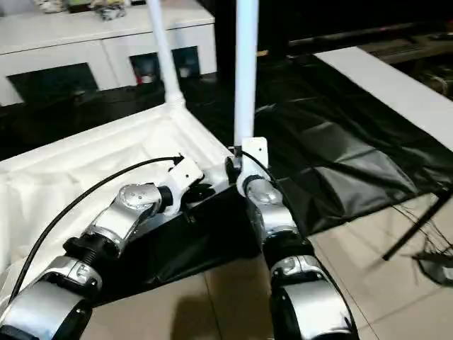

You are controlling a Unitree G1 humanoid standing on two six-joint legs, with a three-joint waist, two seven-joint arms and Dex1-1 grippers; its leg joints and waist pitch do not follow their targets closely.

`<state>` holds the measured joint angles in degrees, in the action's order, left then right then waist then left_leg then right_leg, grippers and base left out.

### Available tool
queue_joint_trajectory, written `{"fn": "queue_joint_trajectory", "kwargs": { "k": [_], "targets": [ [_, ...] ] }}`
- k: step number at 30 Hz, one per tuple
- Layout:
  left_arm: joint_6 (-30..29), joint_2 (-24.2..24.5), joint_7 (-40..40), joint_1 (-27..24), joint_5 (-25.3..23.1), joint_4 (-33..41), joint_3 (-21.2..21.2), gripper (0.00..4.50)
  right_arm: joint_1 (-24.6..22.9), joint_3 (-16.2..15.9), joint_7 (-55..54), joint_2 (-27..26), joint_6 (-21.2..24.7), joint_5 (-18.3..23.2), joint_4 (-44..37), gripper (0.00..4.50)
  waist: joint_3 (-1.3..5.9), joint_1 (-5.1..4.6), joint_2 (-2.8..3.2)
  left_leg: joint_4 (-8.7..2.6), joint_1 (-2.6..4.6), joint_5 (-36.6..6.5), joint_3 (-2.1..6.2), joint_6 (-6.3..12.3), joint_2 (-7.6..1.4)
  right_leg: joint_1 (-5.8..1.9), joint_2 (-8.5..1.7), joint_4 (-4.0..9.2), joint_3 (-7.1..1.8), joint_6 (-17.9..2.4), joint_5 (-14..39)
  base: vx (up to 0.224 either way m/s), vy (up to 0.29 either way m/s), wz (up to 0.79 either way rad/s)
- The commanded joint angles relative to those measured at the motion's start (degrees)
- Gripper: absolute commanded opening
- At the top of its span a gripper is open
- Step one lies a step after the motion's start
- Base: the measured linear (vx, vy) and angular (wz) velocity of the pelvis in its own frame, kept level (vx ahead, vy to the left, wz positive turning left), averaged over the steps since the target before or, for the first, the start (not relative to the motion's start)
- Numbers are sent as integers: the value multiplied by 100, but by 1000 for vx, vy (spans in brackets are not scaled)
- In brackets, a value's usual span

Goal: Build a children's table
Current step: Rotate leg to tighten

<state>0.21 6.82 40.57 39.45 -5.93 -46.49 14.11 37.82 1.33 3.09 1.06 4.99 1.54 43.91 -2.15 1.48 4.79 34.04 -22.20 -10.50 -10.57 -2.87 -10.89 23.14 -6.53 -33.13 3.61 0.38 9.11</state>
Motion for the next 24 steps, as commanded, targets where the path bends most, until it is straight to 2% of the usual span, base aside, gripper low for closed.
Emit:
{"fn": "queue_joint_trajectory", "kwargs": {
  "k": [1, 2, 3, 5, 6, 8, 9, 10, 11, 12, 13, 14, 15, 16, 17, 18, 20, 21, 22, 23, 24],
  "targets": [
    [549, -24, 178, -56, 258, 110, -77, 0, -269, -157, 286, 172, 217, -81, -835, 370, 418, 37, -118, -370, 101, -686, 21, 644, -131, -296, -133, 243, -136, -1337, 306, 0, 0, 0],
    [578, -3, 196, -91, 326, 206, -146, 0, -500, -227, 474, 277, 351, -88, -1271, 370, 425, 60, -119, -364, 111, -617, 14, 682, -134, -290, -128, 232, -138, -1340, 234, 0, 0, 0],
    [585, 9, 216, -117, 372, 275, -189, 44, -639, -257, 585, 335, 433, -81, -1520, 371, 421, 85, -126, -360, 100, -564, 14, 728, -134, -291, -130, 220, -141, -1328, 192, 0, 0, 0],
    [321, 81, 449, -294, 661, 782, -356, 55, -1119, -344, 948, 594, 717, 17, -2357, 371, 424, 114, -128, -364, 99, -604, 14, 728, -145, -292, -152, 220, -142, -1351, 285, 0, 0, 0],
    [321, 81, 449, -294, 661, 782, -356, 55, -1119, -344, 948, 594, 717, 17, -2357, 371, 415, 137, -121, -384, 102, -676, 21, 712, -174, -292, -158, 228, -142, -1366, 411, 0, 0, 0],
    [-314, 330, 797, -642, 1016, 1735, -512, 74, -1755, -419, 1544, 1054, 1187, 381, -3462, 371, 393, 137, -99, -404, 111, -904, 16, 596, -175, -270, -139, 255, -142, -1368, 670, 0, 0, 0],
    [-442, 396, 859, -709, 1056, 1910, -521, 88, -1857, -434, 1662, 1147, 1270, 456, -3641, 371, 375, 173, -133, -425, 113, -989, 34, 555, -219, -313, -155, 244, -155, -1297, 684, 0, 0, 0],
    [-631, 502, 952, -812, 1110, 2168, -533, 88, -2030, -457, 1847, 1304, 1426, 572, -3958, 371, 360, 137, -138, -438, 101, -1094, 17, 530, -184, -270, -119, 263, -153, -1253, 832, 0, 0, 0],
    [-631, 502, 952, -812, 1110, 2168, -533, 94, -2030, -457, 1847, 1304, 1426, 572, -3958, 371, 358, 135, -140, -448, 103, -1165, 18, 488, -182, -282, -124, 272, -152, -1229, 935, 0, 0, 0],
    [-972, 711, 1080, -977, 1147, 2520, -538, 95, -2223, -508, 2164, 1547, 1509, 707, -4278, 371, 338, 118, -135, -466, 108, -1310, 16, 395, -184, -277, -130, 295, -158, -1165, 1214, 0, 0, 0],
    [-1194, 989, 1299, -1184, 1182, 2887, -501, 104, -2397, -553, 2564, 1801, 1543, 869, -4529, 371, 310, 96, -103, -483, 106, -1493, 21, 320, -180, -245, -123, 335, -162, -1066, 1518, 0, 0, 0],
    [-1495, 1256, 1478, -1391, 1249, 3249, -503, 118, -2532, -564, 2913, 2007, 1531, 1023, -4678, 371, 313, 78, -68, -499, 104, -1611, 40, 251, -187, -268, -132, 335, -167, -988, 1639, 0, 0, 0],
    [-1732, 1526, 1648, -1588, 1303, 3584, -492, 129, -2643, -564, 3222, 2156, 1585, 1168, -4807, 371, 318, 70, -79, -505, 111, -1649, 48, 229, -202, -271, -138, 336, -169, -969, 1622, 0, 0, 0],
    [-1950, 1781, 1828, -1773, 1368, 3893, -458, 133, -2708, -574, 3486, 2272, 1601, 1263, -4857, 371, 311, 34, -30, -520, 106, -1735, 60, 203, -205, -260, -126, 322, -169, -967, 1617, 0, 0, 0],
    [-2214, 2055, 1962, -1978, 1380, 4177, -427, 134, -2734, -624, 3637, 2357, 1579, 1218, -4866, 371, 317, -1, -23, -515, 129, -1817, 56, 151, -198, -226, -100, 331, -162, -1001, 1582, 0, 0, 0],
    [-2398, 2242, 2051, -2119, 1379, 4373, -397, 147, -2745, -663, 3732, 2417, 1564, 1169, -4869, 371, 302, -16, -27, -524, 119, -1815, 55, 151, -186, -220, -89, 345, -161, -1020, 1591, 0, 0, 0],
    [-2581, 2414, 2040, -2256, 1245, 4500, -346, 172, -2728, -713, 3776, 2460, 1545, 1122, -4867, 371, 285, -6, -20, -518, 166, -1955, 32, 94, -181, -173, -80, 366, -169, -1072, 1710, 0, 0, 0],
    [-2560, 2484, 1901, -2341, 997, 4450, -320, 183, -2663, -733, 3715, 2430, 1563, 1071, -4817, 371, 292, 18, 1, -526, 166, -1945, 50, 52, -188, -184, -85, 354, -168, -1073, 1698, 0, 0, 0],
    [-2558, 2516, 1780, -2386, 840, 4430, -300, 183, -2625, -739, 3661, 2418, 1618, 1072, -4816, 371, 278, 11, -6, -524, 169, -1964, 39, 30, -178, -164, -71, 360, -174, -1053, 1686, 0, 0, 0],
    [-2547, 2416, 1458, -2338, 638, 4272, -346, 192, -2552, -758, 3619, 2381, 1622, 1063, -4787, 371, 279, 14, -35, -526, 165, -1961, 42, 22, -176, -172, -67, 364, -176, -1028, 1696, 0, 0, 0],
    [-2526, 2328, 1249, -2281, 531, 4151, -383, 216, -2507, -768, 3569, 2351, 1620, 1044, -4767, 371, 295, 28, -22, -516, 181, -1904, 41, 1, -168, -171, -72, 358, -188, -1004, 1644, 0, 0, 0]
  ]
}}
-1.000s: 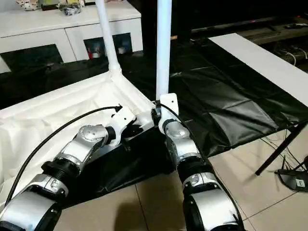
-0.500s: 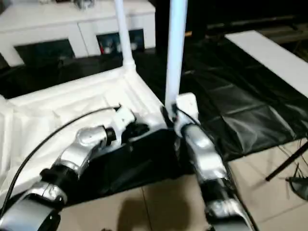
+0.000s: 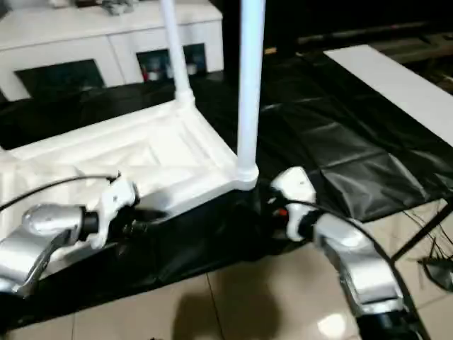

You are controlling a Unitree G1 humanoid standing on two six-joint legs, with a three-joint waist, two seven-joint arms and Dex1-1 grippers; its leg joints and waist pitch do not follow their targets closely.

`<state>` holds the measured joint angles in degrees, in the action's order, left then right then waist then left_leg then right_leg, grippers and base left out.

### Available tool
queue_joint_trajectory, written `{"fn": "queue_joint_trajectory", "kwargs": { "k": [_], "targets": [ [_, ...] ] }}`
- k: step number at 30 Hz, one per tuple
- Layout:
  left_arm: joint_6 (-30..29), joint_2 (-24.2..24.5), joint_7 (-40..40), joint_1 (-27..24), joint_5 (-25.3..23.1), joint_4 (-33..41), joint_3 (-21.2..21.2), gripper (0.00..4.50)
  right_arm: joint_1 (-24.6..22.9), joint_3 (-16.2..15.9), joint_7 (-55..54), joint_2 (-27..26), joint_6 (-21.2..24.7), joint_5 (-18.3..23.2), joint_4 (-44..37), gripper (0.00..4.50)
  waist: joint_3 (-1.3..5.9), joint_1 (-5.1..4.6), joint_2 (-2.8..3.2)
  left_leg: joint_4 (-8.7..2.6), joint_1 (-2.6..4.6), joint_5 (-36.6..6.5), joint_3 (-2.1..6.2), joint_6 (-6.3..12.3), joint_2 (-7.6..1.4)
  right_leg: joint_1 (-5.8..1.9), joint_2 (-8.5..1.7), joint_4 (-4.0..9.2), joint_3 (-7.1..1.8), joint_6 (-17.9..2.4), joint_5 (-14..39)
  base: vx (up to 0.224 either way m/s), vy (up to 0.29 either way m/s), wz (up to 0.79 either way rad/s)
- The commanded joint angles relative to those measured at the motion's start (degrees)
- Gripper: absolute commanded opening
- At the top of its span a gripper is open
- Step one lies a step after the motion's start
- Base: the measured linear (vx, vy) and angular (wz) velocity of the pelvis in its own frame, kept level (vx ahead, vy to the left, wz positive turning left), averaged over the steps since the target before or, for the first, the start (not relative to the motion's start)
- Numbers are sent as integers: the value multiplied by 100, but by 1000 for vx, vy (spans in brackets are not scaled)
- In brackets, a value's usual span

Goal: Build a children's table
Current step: Rotate leg to tighten

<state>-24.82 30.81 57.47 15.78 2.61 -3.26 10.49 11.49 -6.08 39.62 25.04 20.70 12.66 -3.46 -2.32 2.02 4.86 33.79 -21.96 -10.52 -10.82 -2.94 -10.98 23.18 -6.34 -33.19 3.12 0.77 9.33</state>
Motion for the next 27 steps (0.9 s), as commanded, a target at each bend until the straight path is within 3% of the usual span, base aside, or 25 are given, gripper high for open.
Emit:
{"fn": "queue_joint_trajectory", "kwargs": {
  "k": [1, 3, 4, 5, 6, 7, 9, 11, 12, 13, 15, 16, 17, 18, 19, 21, 22, 23, 24, 25, 26, 27],
  "targets": [
    [-66, -179, -761, 195, -489, -352, -9, 216, 207, -26, -216, -134, 97, -65, -5, 371, 302, -18, -41, -499, 155, -1897, 60, -10, -163, -168, -93, 370, -148, -1041, 1643, 0, 0, 0],
    [-77, -246, -990, 297, -625, -520, 39, 222, 290, -19, -346, -220, 142, -63, 36, 371, 313, -23, -45, -493, 139, -1922, 70, -42, -145, -181, -97, 358, -157, -991, 1708, 0, 0, 0],
    [-60, -292, -1135, 383, -720, -670, 92, 247, 351, -1, -458, -287, 165, -74, 97, 371, 307, -27, -40, -506, 126, -1955, 80, -60, -132, -186, -94, 370, -157, -909, 1846, 0, 0, 0],
    [-19, -338, -1258, 451, -801, -814, 131, 247, 389, 15, -559, -347, 168, -97, 155, 371, 302, -36, -150, -499, 113, -1959, 70, -45, -124, -178, -86, 395, -160, -853, 1927, 0, 0, 0],
    [24, -410, -1506, 554, -866, -999, 179, 256, 429, 34, -651, -422, 159, -124, 236, 371, 314, -17, -170, -497, 122, -1944, 75, -45, -122, -174, -100, 389, -169, -816, 2025, 0, 0, 0],
    [29, -510, -1744, 645, -891, -1157, 187, 268, 453, 51, -744, -480, 147, -169, 301, 371, 307, -13, -121, -501, 121, -1963, 85, -66, -123, -168, -118, 399, -175, -783, 2150, 0, 0, 0],
    [269, -699, -2131, 803, -985, -1380, 215, 291, 515, 93, -931, -645, 145, -218, 425, 371, 320, -21, -134, -493, 119, -1978, 83, -110, -111, -158, -104, 412, -171, -742, 2133, 0, 0, 0],
    [353, -789, -2196, 859, -1057, -1437, 285, 300, 551, 95, -990, -687, 119, -246, 493, 371, 335, -13, -164, -489, 100, -1907, 90, -86, -116, -177, -112, 401, -173, -772, 1952, 0, 0, 0],
    [353, -789, -2196, 859, -1057, -1437, 285, 306, 551, 95, -990, -687, 119, -246, 493, 371, 352, 9, -150, -482, 108, -1784, 87, -57, -127, -174, -113, 380, -179, -811, 1755, 0, 0, 0],
    [480, -903, -2288, 923, -1117, -1540, 315, 324, 593, 88, -1035, -734, 86, -254, 570, 371, 360, 22, -219, -468, 96, -1658, 76, 3, -131, -183, -109, 364, -181, -869, 1548, 0, 0, 0],
    [636, -1047, -2564, 1019, -1226, -1726, 336, 351, 621, 74, -1074, -775, 43, -269, 682, 371, 366, 44, -173, -440, 91, -1476, 56, 82, -117, -180, -107, 347, -183, -953, 1337, 0, 0, 0],
    [814, -1165, -2891, 1138, -1319, -1932, 311, 351, 674, 43, -1125, -824, 2, -296, 774, 371, 382, 65, -91, -431, 104, -1433, 68, 71, -119, -186, -114, 324, -180, -982, 1234, 0, 0, 0],
    [814, -1165, -2891, 1138, -1319, -1932, 311, 358, 674, 43, -1125, -824, 2, -296, 774, 371, 388, 69, -153, -412, 100, -1381, 49, 108, -110, -189, -103, 328, -178, -1005, 1083, 0, 0, 0],
    [814, -1165, -2891, 1138, -1319, -1932, 311, 366, 674, 43, -1125, -824, 2, -296, 774, 371, 396, 86, -156, -412, 87, -1304, 60, 128, -113, -212, -115, 311, -176, -1018, 1009, 0, 0, 0],
    [1333, -1265, -3446, 1260, -1435, -2122, 213, 384, 747, 40, -1157, -883, -27, -277, 812, 371, 395, 107, -181, -405, 54, -1180, 67, 191, -110, -225, -114, 298, -168, -1015, 919, 0, 0, 0],
    [1473, -1305, -3582, 1287, -1425, -2154, 156, 393, 768, 52, -1156, -902, -34, -254, 822, 371, 421, 130, -177, -376, 83, -1059, 55, 237, -119, -222, -111, 274, -169, -1062, 695, 0, 0, 0],
    [1804, -1428, -3628, 1184, -1150, -1965, -116, 393, 812, 67, -1181, -945, -49, -242, 863, 371, 430, 162, -211, -362, 45, -846, 66, 304, -112, -260, -133, 229, -162, -1133, 505, 0, 0, 0],
    [1794, -1773, -3191, 657, -91, -1066, -843, 410, 870, 112, -1139, -1039, -45, -172, 914, 371, 443, 167, -235, -357, 17, -645, 68, 364, -135, -289, -170, 181, -156, -1297, 262, 0, 0, 0],
    [1783, -1847, -3070, 311, 263, -594, -1133, 419, 892, 109, -1131, -1071, -76, -174, 957, 371, 447, 169, -238, -349, 10, -549, 62, 402, -143, -294, -182, 166, -149, -1394, 150, 0, 0, 0],
    [1783, -1847, -3070, 311, 263, -594, -1133, 419, 892, 109, -1131, -1071, -76, -174, 957, 371, 428, 160, -231, -344, 2, -531, 44, 513, -151, -254, -154, 176, -144, -1491, 89, 0, 0, 0],
    [1813, -1863, -3008, 61, 457, -296, -1295, 427, 912, 103, -1126, -1094, -107, -180, 1004, 371, 435, 167, -226, -325, 34, -571, 25, 561, -140, -230, -121, 186, -140, -1468, 137, 0, 0, 0],
    [1948, -1883, -2997, -177, 608, -71, -1447, 432, 941, 86, -1148, -1113, -177, -222, 1096, 371, 422, 156, -224, -329, 17, -649, 26, 618, -137, -233, -118, 186, -143, -1431, 260, 0, 0, 0]
  ]
}}
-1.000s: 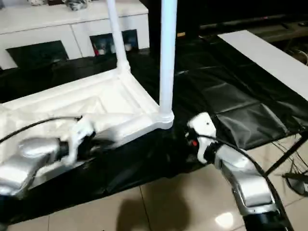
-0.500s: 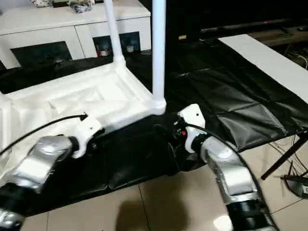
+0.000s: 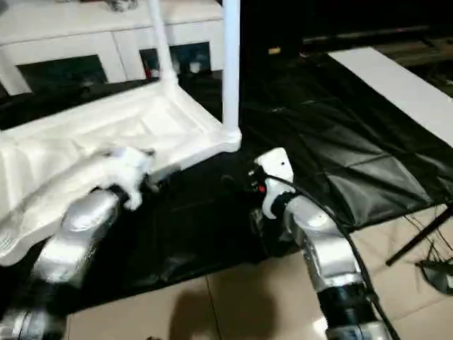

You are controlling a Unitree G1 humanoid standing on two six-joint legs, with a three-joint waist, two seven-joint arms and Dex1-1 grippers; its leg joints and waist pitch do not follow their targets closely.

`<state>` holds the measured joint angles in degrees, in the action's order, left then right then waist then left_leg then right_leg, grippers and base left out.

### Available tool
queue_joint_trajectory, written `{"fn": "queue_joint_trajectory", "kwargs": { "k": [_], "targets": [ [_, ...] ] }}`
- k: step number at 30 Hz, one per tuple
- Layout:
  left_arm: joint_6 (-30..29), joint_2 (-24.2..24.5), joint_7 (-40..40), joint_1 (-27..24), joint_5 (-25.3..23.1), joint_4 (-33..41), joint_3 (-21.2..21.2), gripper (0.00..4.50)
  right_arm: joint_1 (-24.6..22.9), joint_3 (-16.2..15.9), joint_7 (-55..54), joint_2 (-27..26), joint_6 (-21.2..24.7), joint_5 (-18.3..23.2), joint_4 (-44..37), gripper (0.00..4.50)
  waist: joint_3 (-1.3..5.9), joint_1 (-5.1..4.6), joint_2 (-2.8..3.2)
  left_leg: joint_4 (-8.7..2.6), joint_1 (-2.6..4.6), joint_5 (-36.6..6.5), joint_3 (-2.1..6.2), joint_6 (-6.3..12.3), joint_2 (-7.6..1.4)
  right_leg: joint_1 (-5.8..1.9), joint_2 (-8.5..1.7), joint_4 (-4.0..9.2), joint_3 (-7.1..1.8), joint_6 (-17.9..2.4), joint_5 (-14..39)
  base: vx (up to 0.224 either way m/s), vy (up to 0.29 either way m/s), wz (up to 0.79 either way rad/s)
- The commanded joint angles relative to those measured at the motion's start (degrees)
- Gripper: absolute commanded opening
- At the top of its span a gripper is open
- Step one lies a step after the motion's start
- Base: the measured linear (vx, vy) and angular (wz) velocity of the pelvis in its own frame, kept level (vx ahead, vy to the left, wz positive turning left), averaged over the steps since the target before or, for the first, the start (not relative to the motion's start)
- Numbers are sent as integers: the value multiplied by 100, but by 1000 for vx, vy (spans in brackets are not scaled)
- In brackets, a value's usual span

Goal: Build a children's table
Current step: Rotate leg to tighten

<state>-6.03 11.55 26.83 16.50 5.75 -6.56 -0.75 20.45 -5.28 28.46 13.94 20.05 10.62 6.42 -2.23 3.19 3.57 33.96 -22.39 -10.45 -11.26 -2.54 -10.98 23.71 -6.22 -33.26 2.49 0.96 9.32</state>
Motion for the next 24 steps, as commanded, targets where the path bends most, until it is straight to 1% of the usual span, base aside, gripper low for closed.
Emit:
{"fn": "queue_joint_trajectory", "kwargs": {
  "k": [1, 2, 3, 4, 5, 6, 7, 8, 9, 10, 11, 12, 13, 14, 15, 16, 17, 18, 19, 20, 21, 22, 24],
  "targets": [
    [244, 7, 160, -603, 584, 544, -517, 439, 86, 16, -146, -52, -175, -77, 215, 371, 395, 56, -112, -357, 86, -778, 48, 563, -151, -256, -129, 238, -83, -1363, 506, 0, 0, 0],
    [244, 7, 160, -603, 584, 544, -517, 445, 86, 16, -146, -52, -175, -77, 215, 371, 383, 41, -105, -368, 67, -839, 62, 535, -154, -268, -139, 226, -84, -1345, 633, 0, 0, 0],
    [244, -17, 330, -947, 911, 829, -685, 445, 119, 41, -237, -107, -209, -94, 278, 371, 389, 63, -75, -373, 118, -997, 51, 433, -158, -234, -127, 254, -89, -1269, 905, 0, 0, 0],
    [202, -18, 438, -1255, 1279, 1064, -806, 445, 136, 60, -298, -148, -236, -89, 305, 371, 368, 57, -74, -400, 111, -1156, 52, 336, -158, -223, -111, 270, -90, -1189, 1140, 0, 0, 0],
    [206, 58, 706, -1622, 1664, 1333, -910, 445, 120, 65, -314, -169, -239, -72, 284, 371, 347, 62, -84, -441, 103, -1371, 65, 249, -180, -214, -120, 292, -101, -1111, 1390, 0, 0, 0],
    [206, 58, 706, -1622, 1664, 1333, -910, 445, 120, 65, -314, -169, -239, -72, 284, 371, 332, 50, -80, -462, 110, -1484, 60, 206, -178, -200, -91, 316, -99, -1039, 1518, 0, 0, 0],
    [201, 197, 1002, -2051, 2063, 1582, -1078, 445, 75, 58, -310, -196, -249, -78, 250, 371, 342, 94, -97, -451, 174, -1622, 57, 118, -177, -157, -83, 316, -117, -956, 1613, 0, 0, 0],
    [201, 197, 1002, -2051, 2063, 1582, -1078, 445, 75, 58, -310, -196, -249, -78, 250, 371, 304, 87, -87, -490, 148, -1770, 59, 42, -178, -143, -68, 337, -129, -896, 1712, 0, 0, 0],
    [282, 366, 1206, -2242, 2048, 1590, -1190, 445, 62, 43, -283, -209, -248, -75, 241, 371, 293, 93, -77, -509, 160, -1893, 66, -16, -181, -140, -57, 348, -126, -842, 1803, 0, 0, 0],
    [288, 501, 1418, -2394, 2100, 1577, -1435, 445, 61, -18, -201, -222, -256, -84, 228, 371, 288, 135, 12, -518, 209, -2102, 81, -145, -177, -105, -57, 360, -138, -735, 1898, 0, 0, 0],
    [288, 501, 1418, -2394, 2100, 1577, -1435, 445, 61, -18, -201, -222, -256, -84, 228, 371, 282, 111, -35, -523, 186, -2153, 79, -182, -167, -118, -49, 368, -140, -695, 1879, 0, 0, 0],
    [280, 593, 1561, -2508, 2156, 1593, -1607, 445, 66, -62, -138, -231, -273, -90, 231, 371, 276, 103, -52, -561, 149, -2240, 103, -256, -160, -168, -55, 350, -133, -619, 1909, 0, 0, 0],
    [477, 717, 1769, -2610, 2193, 1506, -1819, 445, 55, -221, 44, -180, -368, -153, 241, 371, 282, 119, 11, -558, 199, -2324, 103, -327, -162, -130, -57, 348, -147, -602, 1852, 0, 0, 0],
    [662, 824, 1889, -2686, 2290, 1335, -2077, 445, 25, -421, 278, -89, -519, -236, 299, 371, 280, 121, 31, -558, 196, -2362, 111, -349, -155, -135, -61, 362, -142, -600, 1833, 0, 0, 0],
    [662, 824, 1889, -2686, 2290, 1335, -2077, 445, 25, -421, 278, -89, -519, -236, 299, 371, 277, 110, -11, -557, 181, -2431, 108, -346, -151, -150, -56, 368, -138, -583, 1796, 0, 0, 0],
    [778, 914, 1947, -2745, 2383, 1196, -2283, 445, -3, -552, 456, -21, -640, -279, 343, 371, 281, 113, 36, -561, 198, -2464, 111, -364, -153, -142, -61, 350, -148, -617, 1707, 0, 0, 0],
    [778, 914, 1947, -2745, 2383, 1196, -2283, 445, -3, -552, 456, -21, -640, -279, 343, 371, 283, 109, 17, -555, 199, -2477, 108, -362, -150, -145, -57, 355, -145, -637, 1674, 0, 0, 0],
    [881, 1010, 1901, -2881, 2718, 1034, -2671, 445, -31, -624, 524, 32, -857, -374, 488, 371, 293, 118, 11, -546, 197, -2461, 107, -360, -151, -149, -62, 331, -146, -699, 1567, 0, 0, 0],
    [868, 1034, 1848, -2934, 2842, 1019, -2824, 445, -29, -602, 485, 14, -880, -379, 521, 371, 289, 104, -21, -549, 173, -2430, 100, -337, -150, -165, -57, 320, -144, -749, 1488, 0, 0, 0],
    [843, 1048, 1835, -2955, 2892, 1022, -2882, 445, -24, -585, 468, 2, -876, -370, 530, 371, 296, 106, -1, -548, 183, -2393, 99, -321, -153, -163, -50, 305, -142, -794, 1411, 0, 0, 0],
    [667, 1103, 1763, -3027, 3065, 1073, -3082, 445, -9, -522, 421, -43, -834, -319, 525, 371, 295, 103, -14, -546, 185, -2383, 96, -313, -155, -165, -49, 300, -144, -816, 1389, 0, 0, 0],
    [430, 1190, 1732, -3066, 3245, 1116, -3276, 445, -2, -487, 422, -77, -791, -269, 503, 371, 301, 109, -11, -544, 186, -2346, 92, -285, -158, -170, -48, 286, -146, -864, 1322, 0, 0, 0],
    [166, 1321, 1734, -3094, 3454, 1125, -3527, 445, 3, -476, 438, -105, -766, -237, 473, 371, 296, 119, 13, -537, 191, -2353, 82, -259, -151, -159, -43, 274, -144, -895, 1350, 0, 0, 0]
  ]
}}
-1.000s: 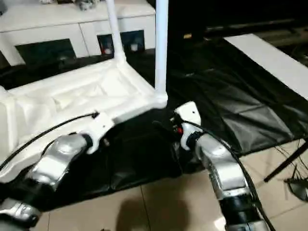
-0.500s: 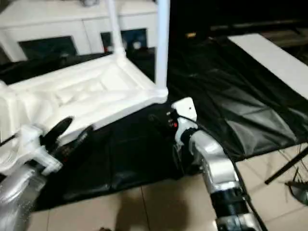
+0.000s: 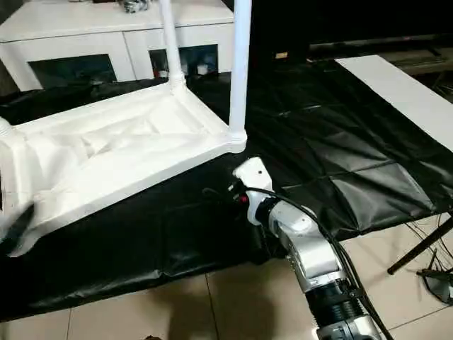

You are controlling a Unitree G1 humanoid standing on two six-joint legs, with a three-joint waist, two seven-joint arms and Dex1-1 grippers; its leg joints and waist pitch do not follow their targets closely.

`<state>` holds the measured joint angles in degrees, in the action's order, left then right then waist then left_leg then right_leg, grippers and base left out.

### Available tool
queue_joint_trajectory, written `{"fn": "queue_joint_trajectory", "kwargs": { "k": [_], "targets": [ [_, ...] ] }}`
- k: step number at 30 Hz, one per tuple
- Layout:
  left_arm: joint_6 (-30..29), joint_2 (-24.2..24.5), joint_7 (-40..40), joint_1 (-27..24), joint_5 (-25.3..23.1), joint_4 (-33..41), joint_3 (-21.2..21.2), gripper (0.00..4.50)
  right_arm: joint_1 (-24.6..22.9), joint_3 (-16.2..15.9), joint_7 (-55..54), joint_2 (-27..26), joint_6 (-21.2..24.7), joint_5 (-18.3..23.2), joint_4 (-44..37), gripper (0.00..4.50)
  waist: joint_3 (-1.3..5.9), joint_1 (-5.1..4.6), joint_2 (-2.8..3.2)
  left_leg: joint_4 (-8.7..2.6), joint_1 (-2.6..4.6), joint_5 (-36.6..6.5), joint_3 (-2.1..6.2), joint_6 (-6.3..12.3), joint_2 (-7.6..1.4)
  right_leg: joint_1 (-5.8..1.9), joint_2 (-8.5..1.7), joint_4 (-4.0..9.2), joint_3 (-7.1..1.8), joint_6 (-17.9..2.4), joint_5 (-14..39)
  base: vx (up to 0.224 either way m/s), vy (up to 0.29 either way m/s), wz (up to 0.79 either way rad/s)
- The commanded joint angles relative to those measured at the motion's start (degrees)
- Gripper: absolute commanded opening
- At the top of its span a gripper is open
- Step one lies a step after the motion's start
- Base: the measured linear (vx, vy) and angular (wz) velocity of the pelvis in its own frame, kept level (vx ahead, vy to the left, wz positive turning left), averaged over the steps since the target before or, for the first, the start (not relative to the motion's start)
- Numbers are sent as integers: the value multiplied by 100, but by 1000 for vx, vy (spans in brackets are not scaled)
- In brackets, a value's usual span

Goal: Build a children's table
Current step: Rotate leg to tighten, then rotate table base

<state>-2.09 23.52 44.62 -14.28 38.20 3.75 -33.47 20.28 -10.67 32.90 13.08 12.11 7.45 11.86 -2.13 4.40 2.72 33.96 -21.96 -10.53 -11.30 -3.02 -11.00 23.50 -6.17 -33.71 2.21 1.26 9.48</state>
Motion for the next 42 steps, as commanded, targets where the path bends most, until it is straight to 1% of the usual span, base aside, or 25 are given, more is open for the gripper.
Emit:
{"fn": "queue_joint_trajectory", "kwargs": {
  "k": [1, 5, 6, 7, 12, 15, 16, 17, 18, 20, 21, 22, 23, 25, 27, 29, 31, 32, 33, 34, 35, 36, 39, 40, 42],
  "targets": [
    [-244, 143, -31, -22, 219, 95, -271, 445, 19, 60, 4, -13, 19, 78, -67, 371, 276, 2, 89, -543, 159, -2407, 87, -196, -154, -127, -47, 346, -117, -897, 1462, 0, 0, 0],
    [-464, 398, 102, -166, 481, 189, -384, 445, 74, 67, 165, 82, -254, 53, 207, 371, 273, 26, 175, -551, 160, -2517, 102, -290, -155, -132, -46, 337, -110, -864, 1473, 0, 0, 0],
    [-540, 481, 139, -185, 552, 171, -391, 445, 98, 72, 163, 84, -302, 29, 277, 371, 271, 38, 266, -549, 177, -2576, 104, -321, -149, -121, -48, 327, -111, -888, 1468, 0, 0, 0],
    [-840, 625, 187, -234, 724, 182, -421, 445, 65, 95, 183, 80, -275, 46, 213, 371, 263, 28, 212, -542, 165, -2602, 92, -314, -142, -129, -39, 329, -106, -921, 1478, 0, 0, 0],
    [-1491, 796, 302, -457, 1138, 73, -669, 445, -139, 46, 383, 99, -244, 139, 5, 371, 235, 22, 223, -556, 137, -2717, 106, -237, -147, -149, -49, 351, -103, -889, 1858, 0, 0, 0],
    [-983, 842, 129, -195, 847, -461, -884, 445, -282, -32, 867, 88, -266, 469, -190, 371, 223, 24, 273, -556, 170, -2852, 109, -230, -133, -129, -48, 401, -111, -806, 2107, 0, 0, 0],
    [-801, 882, 52, -39, 706, -618, -861, 445, -326, -58, 1127, 98, -140, 696, -328, 371, 225, 35, 334, -562, 203, -2948, 129, -222, -132, -130, -43, 415, -109, -721, 2205, 0, 0, 0],
    [-720, 901, -2, 50, 633, -682, -837, 445, -352, -79, 1276, 114, -62, 819, -414, 371, 228, 39, 311, -557, 225, -2976, 127, -243, -145, -116, -46, 423, -115, -707, 2191, 0, 0, 0],
    [-700, 942, -53, 198, 577, -730, -750, 445, -425, -141, 1636, 186, 169, 1114, -650, 371, 215, 40, 317, -579, 189, -2974, 155, -245, -147, -156, -58, 404, -110, -718, 2187, 0, 0, 0],
    [-785, 964, -76, 379, 563, -737, -632, 445, -502, -230, 1986, 293, 341, 1328, -878, 371, 205, 60, 347, -585, 250, -3173, 152, -276, -166, -122, -49, 428, -118, -711, 2290, 0, 0, 0],
    [-888, 980, -104, 555, 505, -770, -476, 445, -537, -291, 2141, 361, 372, 1359, -953, 371, 197, 56, 361, -600, 226, -3218, 174, -320, -165, -145, -65, 414, -111, -734, 2360, 0, 0, 0],
    [-865, 976, -135, 659, 447, -823, -415, 445, -533, -306, 2113, 361, 301, 1287, -917, 371, 208, 47, 361, -589, 246, -3232, 172, -352, -157, -136, -65, 425, -113, -732, 2377, 0, 0, 0],
    [-851, 974, -154, 724, 410, -856, -376, 445, -531, -315, 2096, 361, 256, 1242, -894, 371, 197, 59, 461, -597, 255, -3269, 183, -387, -154, -112, -73, 414, -119, -734, 2409, 0, 0, 0],
    [-673, 972, -257, 1225, 70, -1271, -84, 445, -409, -228, 1548, 167, -166, 749, -437, 371, 200, 39, 496, -580, 239, -3186, 187, -411, -132, -114, -110, 434, -120, -760, 2522, 0, 0, 0],
    [-622, 966, -255, 1402, -22, -1421, 21, 445, -332, -173, 1239, 73, -308, 543, -213, 371, 195, 20, 480, -548, 315, -3268, 165, -477, -92, -40, -100, 502, -114, -749, 2775, 0, 0, 0],
    [-655, 969, -205, 1680, -169, -1546, 287, 445, -138, -22, 521, -92, -284, 287, 210, 371, 185, 4, 512, -586, 260, -3308, 218, -489, -112, -118, -120, 462, -96, -714, 2838, 0, 0, 0],
    [-867, 920, -136, 1851, -121, -1327, 548, 445, 72, 173, -153, -163, -80, 201, 553, 371, 226, 17, 475, -570, 290, -3210, 222, -497, -98, -109, -117, 439, -101, -784, 2693, 0, 0, 0],
    [-1016, 912, -93, 1854, -45, -1165, 641, 445, 136, 249, -356, -188, -35, 197, 662, 371, 224, 9, 376, -566, 274, -3118, 198, -467, -105, -108, -114, 443, -112, -822, 2605, 0, 0, 0],
    [-1108, 906, -67, 1855, 2, -1066, 699, 445, 175, 296, -482, -203, -7, 195, 730, 371, 217, 20, 455, -578, 240, -3028, 211, -459, -112, -119, -134, 398, -120, -894, 2565, 0, 0, 0],
    [-1614, 854, -39, 1851, 247, -573, 980, 445, 369, 455, -983, -235, 73, 99, 1105, 371, 221, 11, 330, -574, 235, -3027, 192, -420, -110, -122, -115, 435, -108, -860, 2591, 0, 0, 0],
    [-1731, 839, -37, 1844, 291, -460, 1053, 445, 413, 476, -1054, -238, 73, 58, 1201, 371, 233, 20, 386, -570, 231, -2944, 206, -468, -115, -130, -139, 363, -121, -912, 2505, 0, 0, 0],
    [-1823, 844, 37, 1798, 338, -285, 1165, 445, 453, 467, -1068, -222, 35, 14, 1291, 371, 230, 5, 314, -576, 217, -2893, 192, -435, -108, -137, -128, 400, -108, -932, 2514, 0, 0, 0],
    [-2542, 1039, 475, 1515, 949, 624, 1684, 445, 738, 508, -1234, -220, -139, -177, 1830, 371, 252, 33, 304, -561, 177, -2709, 191, -398, -104, -152, -147, 344, -114, -976, 2432, 0, 0, 0],
    [-2821, 1087, 534, 1471, 1272, 941, 1837, 445, 868, 535, -1294, -215, -209, -215, 2054, 371, 259, 15, 180, -558, 181, -2634, 161, -357, -104, -145, -114, 369, -109, -967, 2293, 0, 0, 0],
    [-3021, 1107, 557, 1481, 1542, 1198, 1970, 445, 997, 538, -1339, -198, -276, -254, 2256, 371, 298, 28, 227, -526, 160, -2253, 154, -311, -83, -172, -106, 288, -114, -1084, 1848, 0, 0, 0]
  ]
}}
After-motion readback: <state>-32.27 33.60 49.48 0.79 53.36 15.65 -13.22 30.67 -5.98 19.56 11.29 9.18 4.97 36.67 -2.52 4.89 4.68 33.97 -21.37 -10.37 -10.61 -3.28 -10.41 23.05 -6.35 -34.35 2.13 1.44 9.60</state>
